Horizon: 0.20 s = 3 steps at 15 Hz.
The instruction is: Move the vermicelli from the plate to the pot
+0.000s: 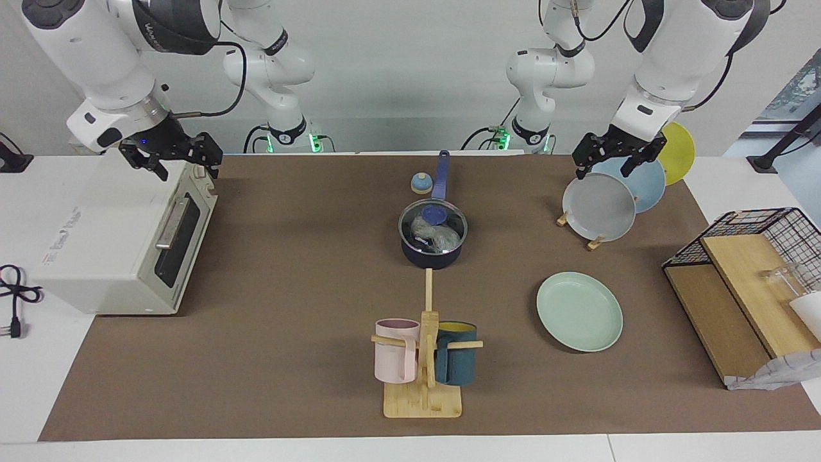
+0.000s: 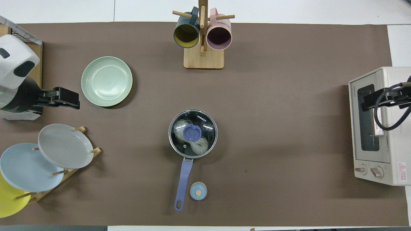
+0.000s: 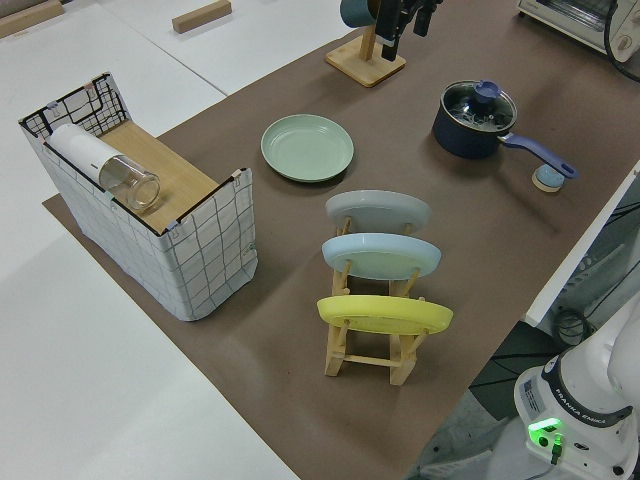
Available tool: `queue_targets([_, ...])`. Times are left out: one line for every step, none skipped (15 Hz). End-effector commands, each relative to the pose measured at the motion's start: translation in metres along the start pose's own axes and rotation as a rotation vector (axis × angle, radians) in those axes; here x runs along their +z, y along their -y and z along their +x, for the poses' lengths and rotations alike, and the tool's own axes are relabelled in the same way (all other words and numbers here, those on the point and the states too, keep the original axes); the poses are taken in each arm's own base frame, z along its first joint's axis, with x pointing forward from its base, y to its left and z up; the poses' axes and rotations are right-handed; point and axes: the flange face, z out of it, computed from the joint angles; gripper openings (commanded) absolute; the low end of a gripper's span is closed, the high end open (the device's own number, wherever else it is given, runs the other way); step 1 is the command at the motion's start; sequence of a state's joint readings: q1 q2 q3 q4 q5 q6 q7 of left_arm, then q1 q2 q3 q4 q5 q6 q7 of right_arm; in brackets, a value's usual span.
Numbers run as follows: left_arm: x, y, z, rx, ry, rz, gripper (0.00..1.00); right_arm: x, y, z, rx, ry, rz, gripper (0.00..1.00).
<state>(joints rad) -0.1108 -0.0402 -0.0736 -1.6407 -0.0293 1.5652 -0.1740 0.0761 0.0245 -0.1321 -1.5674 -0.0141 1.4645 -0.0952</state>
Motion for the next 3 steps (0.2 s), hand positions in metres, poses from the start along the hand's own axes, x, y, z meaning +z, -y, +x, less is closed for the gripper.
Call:
queue_targets([-0.0041,0.0041,-0.0034,-0.006,0.000,0.019,1.00,-0.0038,0.0012,-0.0029,-0.010,-0.009,0.016,1.00])
queue_targets([-0.0048,0.0041,-0.0033,-0.006,-0.002,0.019,1.00,-0.0031,0.0012,-0.0029,-0.010,-0.008,0.016,1.00])
queue_targets([-0.0046,0.0041,-0.0035,-0.006,0.000,0.019,1.00,-0.0038,0.0012,-0.0029,-0.010,-0.009,0.016,1.00])
